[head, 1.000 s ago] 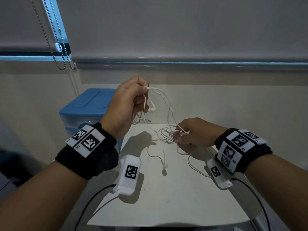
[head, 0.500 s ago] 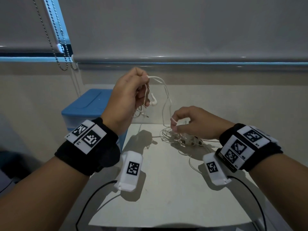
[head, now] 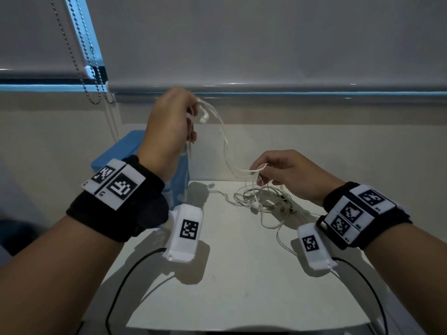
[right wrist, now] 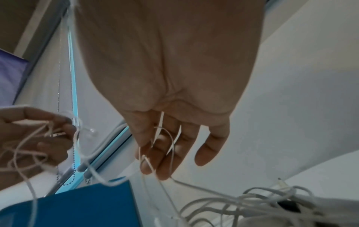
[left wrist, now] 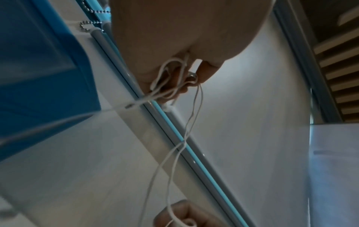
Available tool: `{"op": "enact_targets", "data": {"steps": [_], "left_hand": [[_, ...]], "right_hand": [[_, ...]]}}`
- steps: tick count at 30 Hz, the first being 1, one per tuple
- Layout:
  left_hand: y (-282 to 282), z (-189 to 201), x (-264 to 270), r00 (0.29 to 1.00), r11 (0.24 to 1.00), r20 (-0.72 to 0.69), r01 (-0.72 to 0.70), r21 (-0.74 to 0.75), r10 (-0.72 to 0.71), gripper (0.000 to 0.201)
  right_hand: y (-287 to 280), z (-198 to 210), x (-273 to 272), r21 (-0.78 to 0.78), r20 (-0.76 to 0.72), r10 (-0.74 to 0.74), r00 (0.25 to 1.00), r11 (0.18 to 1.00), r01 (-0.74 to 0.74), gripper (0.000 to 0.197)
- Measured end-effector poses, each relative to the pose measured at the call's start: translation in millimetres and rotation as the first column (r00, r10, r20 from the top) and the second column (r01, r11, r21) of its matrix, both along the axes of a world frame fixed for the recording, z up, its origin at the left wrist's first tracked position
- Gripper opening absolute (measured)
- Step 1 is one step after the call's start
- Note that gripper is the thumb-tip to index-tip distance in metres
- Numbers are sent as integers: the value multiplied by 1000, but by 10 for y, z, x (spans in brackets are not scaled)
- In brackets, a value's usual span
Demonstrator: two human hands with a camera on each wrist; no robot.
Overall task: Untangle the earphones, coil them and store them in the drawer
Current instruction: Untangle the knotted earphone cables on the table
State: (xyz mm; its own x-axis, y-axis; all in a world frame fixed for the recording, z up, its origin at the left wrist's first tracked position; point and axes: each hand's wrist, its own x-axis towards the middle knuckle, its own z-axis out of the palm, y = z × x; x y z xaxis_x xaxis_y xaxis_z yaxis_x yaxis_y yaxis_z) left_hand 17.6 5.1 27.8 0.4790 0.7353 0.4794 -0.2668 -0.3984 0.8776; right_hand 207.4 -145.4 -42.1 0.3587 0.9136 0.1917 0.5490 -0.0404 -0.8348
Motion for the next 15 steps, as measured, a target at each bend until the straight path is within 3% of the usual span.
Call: {"op": "enact_targets", "data": {"steps": [3, 8, 11, 15], "left_hand": [[-13, -128, 14, 986, 999, -164, -40, 21, 43, 21], [-107, -345, 100, 945, 986, -325, 86, 145, -35, 28], [-248, -449, 135, 859, 964, -490, 235, 123, -147, 43], [-373, -579, 171, 748, 922, -649, 338, 188, -142, 66]], "right_hand": [[12, 47, -9, 23, -76, -25, 997, 999, 26, 16], [31, 128, -117, 29, -165, 10, 986, 1000, -5, 12], [75, 174, -187, -17, -166, -45, 985, 999, 42, 9], [139, 205, -212, -95, -105, -171, 980, 982, 162, 19]]}}
